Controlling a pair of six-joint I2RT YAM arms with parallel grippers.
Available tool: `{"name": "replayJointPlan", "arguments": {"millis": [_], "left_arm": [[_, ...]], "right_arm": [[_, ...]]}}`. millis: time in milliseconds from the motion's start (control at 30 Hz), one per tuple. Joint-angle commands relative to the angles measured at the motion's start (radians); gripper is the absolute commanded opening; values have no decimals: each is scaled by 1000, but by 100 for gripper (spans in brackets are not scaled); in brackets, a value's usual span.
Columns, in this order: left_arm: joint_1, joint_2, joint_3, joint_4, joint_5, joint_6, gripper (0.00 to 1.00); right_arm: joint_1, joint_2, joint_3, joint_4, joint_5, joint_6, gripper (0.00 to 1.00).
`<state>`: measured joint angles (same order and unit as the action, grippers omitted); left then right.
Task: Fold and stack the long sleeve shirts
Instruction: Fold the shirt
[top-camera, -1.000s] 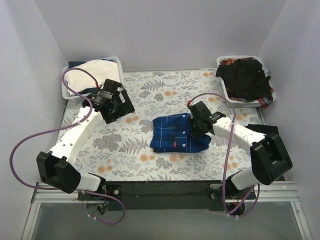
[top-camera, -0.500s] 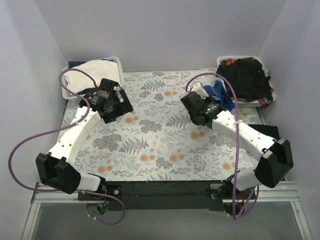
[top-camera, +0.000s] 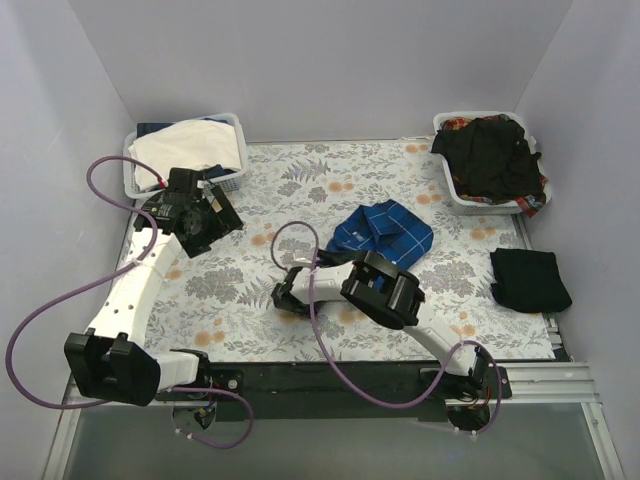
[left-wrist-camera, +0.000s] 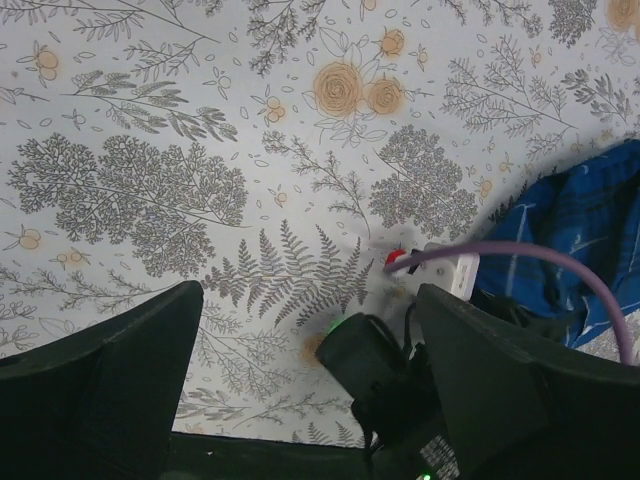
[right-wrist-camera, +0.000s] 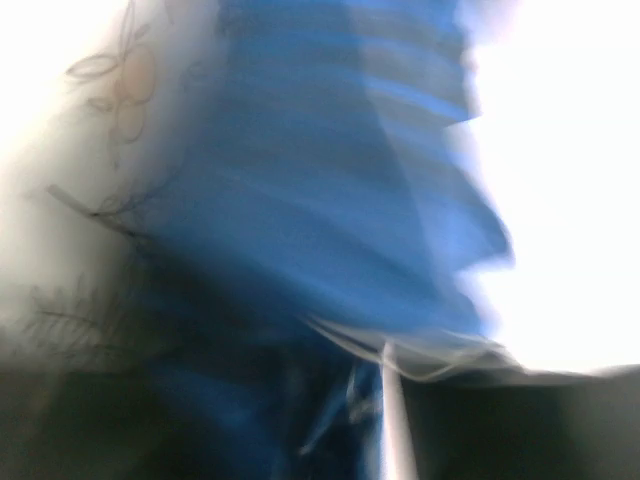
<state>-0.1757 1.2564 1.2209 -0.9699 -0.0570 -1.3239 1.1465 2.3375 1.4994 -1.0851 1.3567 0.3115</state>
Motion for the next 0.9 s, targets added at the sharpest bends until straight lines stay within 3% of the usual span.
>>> {"name": "replayJointPlan", "arguments": {"millis": [0,133,500,700,867], "left_arm": [[71,-52,-4,-7,43,63,89],[130,-54,17,-12,55,100,90],[134,-49,2,19,198,114,90],[134,-92,-104,83,323,129,89],[127,-152,-265,203,497,68,86]], "right_arm": [[148,-18,211,-233,-105,190,97],[202,-98,315,-233,-293,182,99],[176,-397,458,-217,-497,106,99],[13,-622,296,9,-726,75,99],[-247,-814,110,224,-945,40,96]]}}
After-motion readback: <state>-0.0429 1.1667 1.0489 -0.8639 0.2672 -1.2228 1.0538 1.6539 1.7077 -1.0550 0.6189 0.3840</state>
